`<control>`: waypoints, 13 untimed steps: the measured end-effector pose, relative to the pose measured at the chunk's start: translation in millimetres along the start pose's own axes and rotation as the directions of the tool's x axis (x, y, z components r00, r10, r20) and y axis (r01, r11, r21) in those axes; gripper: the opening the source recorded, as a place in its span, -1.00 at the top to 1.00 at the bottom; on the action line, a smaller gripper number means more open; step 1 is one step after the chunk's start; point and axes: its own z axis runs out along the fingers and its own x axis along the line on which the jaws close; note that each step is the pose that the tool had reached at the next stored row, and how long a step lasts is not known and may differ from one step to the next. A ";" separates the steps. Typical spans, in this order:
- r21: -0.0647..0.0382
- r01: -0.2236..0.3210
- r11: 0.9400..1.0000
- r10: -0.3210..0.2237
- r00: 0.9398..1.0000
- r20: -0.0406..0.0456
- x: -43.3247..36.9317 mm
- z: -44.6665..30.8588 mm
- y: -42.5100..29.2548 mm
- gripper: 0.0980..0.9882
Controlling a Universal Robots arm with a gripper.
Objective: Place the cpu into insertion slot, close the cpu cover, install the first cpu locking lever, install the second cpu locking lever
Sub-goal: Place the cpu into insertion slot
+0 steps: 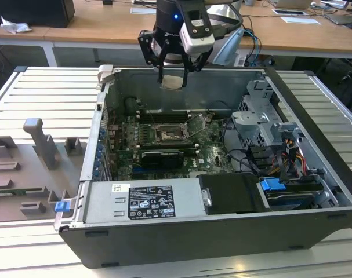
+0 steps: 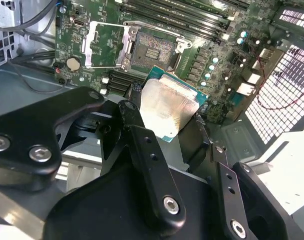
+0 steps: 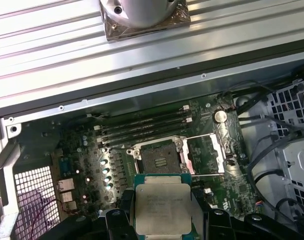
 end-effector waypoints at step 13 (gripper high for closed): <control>-0.002 -0.073 0.997 0.073 0.997 0.006 0.0 0.3 0.0 0.00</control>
